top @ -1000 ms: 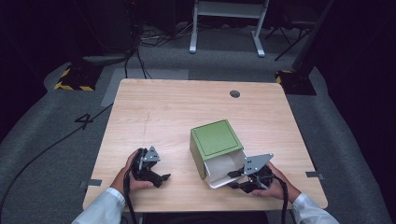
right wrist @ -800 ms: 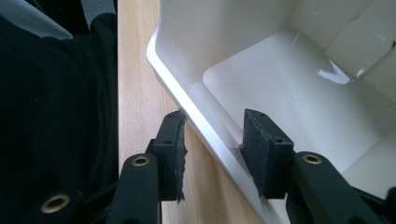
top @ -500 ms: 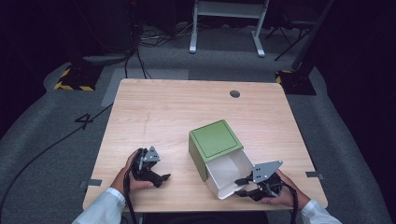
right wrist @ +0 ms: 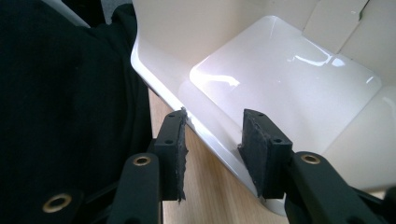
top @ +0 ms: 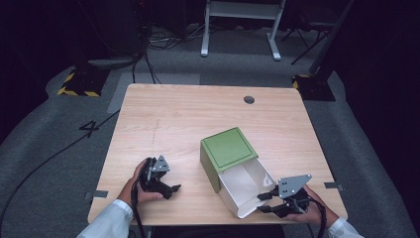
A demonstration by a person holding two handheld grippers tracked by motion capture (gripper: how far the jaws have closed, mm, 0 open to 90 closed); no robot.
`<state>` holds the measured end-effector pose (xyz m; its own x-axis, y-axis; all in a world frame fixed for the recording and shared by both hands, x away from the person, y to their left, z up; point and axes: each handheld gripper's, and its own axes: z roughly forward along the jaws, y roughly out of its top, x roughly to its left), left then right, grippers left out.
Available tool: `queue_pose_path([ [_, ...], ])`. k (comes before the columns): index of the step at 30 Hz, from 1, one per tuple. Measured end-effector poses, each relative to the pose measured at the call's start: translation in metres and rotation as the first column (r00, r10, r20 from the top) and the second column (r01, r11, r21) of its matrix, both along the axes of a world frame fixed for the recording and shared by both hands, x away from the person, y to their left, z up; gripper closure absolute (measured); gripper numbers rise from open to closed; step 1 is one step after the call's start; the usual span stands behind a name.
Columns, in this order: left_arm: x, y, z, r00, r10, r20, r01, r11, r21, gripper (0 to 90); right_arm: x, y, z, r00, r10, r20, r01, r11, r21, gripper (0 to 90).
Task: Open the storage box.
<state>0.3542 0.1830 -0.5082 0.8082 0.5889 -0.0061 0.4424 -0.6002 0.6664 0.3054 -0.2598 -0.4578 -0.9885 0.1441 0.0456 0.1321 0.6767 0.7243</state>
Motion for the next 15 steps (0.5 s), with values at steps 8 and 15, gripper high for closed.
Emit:
queue_pose_path([
  [8,-0.0001,0.0000,0.0001,1.0000,0.001,0.000,-0.001,1.0000,0.001,0.5,-0.0047,-0.0045,0.0004,0.9999,0.010,0.005,-0.010,0.9999,-0.012,60.8],
  [15,-0.0001,0.0000,0.0000,1.0000,0.002,0.000,-0.002,1.0000,0.000,0.5,-0.0078,-0.0083,-0.0001,1.0000,0.002,0.001,-0.002,0.9999,-0.012,59.8],
])
